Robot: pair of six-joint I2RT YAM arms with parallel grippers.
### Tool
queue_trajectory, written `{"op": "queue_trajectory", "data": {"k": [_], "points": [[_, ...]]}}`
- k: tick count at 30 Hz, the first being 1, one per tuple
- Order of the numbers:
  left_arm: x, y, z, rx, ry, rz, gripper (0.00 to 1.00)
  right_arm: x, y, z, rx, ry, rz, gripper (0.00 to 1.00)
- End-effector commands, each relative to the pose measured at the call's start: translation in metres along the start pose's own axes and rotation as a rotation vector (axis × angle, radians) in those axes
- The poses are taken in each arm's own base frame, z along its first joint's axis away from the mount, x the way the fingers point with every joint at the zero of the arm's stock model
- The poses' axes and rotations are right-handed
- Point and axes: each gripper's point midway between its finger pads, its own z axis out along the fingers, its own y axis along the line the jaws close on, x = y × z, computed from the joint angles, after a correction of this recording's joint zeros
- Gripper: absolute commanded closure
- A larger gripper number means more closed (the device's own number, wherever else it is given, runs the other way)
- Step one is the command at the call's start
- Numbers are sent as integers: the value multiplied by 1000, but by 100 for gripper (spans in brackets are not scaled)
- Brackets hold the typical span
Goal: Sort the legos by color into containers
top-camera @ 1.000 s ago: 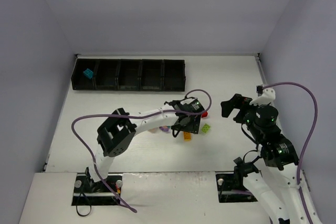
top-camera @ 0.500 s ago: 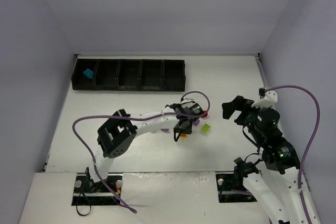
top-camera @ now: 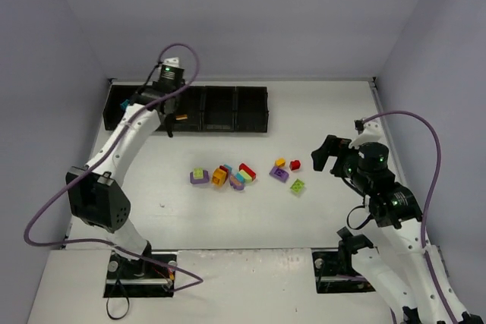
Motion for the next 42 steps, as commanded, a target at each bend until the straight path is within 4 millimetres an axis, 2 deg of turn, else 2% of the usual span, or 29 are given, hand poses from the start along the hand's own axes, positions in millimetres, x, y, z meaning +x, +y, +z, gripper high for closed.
{"op": "queue_trajectory", "data": {"k": [1,2,3,4,5,6,7,8,11,14,15,16,19,21,25,26,27,28,29,30,31,33,34,35,37,38,39,40,42], "points": [[-54,37,10,12,-96,118,100,-21,18,3,-76,-39,-37,0],[-61,64,30,-33,-83,96,100,-19,19,5,-78,-31,-38,0],[-82,72,33,-40,-121,109,100,-15,19,9,-79,-13,-40,0],[-89,82,41,-57,-118,110,100,-14,19,10,-81,-6,-42,0],[-87,104,67,-99,-74,100,100,-12,20,12,-85,6,-42,0],[-92,113,76,-114,-67,114,100,-11,20,14,-87,14,-46,0],[-109,119,76,-123,-91,106,100,-12,21,14,-91,16,-49,0],[-103,135,99,-134,-51,94,100,-11,23,15,-99,22,-50,0],[-110,147,126,-121,-42,70,92,-4,22,17,-98,41,-48,0],[-110,155,150,-130,-21,65,78,0,22,19,-103,57,-43,0],[-107,175,154,-156,1,38,72,-1,23,18,-105,53,-41,0],[-101,177,164,-156,22,37,69,-1,23,17,-104,51,-38,0],[-101,178,169,-154,19,36,59,-4,22,14,-97,39,-32,0],[-99,171,171,-118,20,17,52,-4,21,14,-95,37,-26,0],[-100,160,159,-85,7,2,41,-5,22,16,-93,41,-23,0],[-107,157,147,-80,-16,5,40,-5,22,16,-91,42,-21,0],[-104,155,142,-82,-8,6,38,-6,22,16,-92,40,-23,0],[-112,147,125,-69,-34,9,37,-7,22,17,-87,39,-23,0],[-112,145,116,-63,-31,-1,36,-7,21,17,-82,40,-22,0],[-104,130,111,-42,-14,10,36,-9,20,17,-74,32,-23,0],[-109,107,89,0,-43,31,36,-9,19,18,-69,30,-25,0],[-101,78,72,58,-44,64,36,-11,18,17,-62,20,-26,0],[-91,62,58,95,-36,88,35,-12,17,16,-60,16,-23,0],[-78,30,49,150,-22,136,35,-13,18,16,-61,14,-24,0],[-50,-7,32,240,15,194,34,-15,19,14,-66,6,-21,0],[-30,-41,22,301,35,249,34,-16,19,13,-66,1,-19,0],[-21,-59,10,342,35,280,34,-17,19,12,-68,-3,-12,0],[8,-89,2,405,71,357,31,-17,20,10,-71,-8,-8,0],[35,-113,-5,452,93,443,28,-18,20,8,-73,-15,6,0]]}}
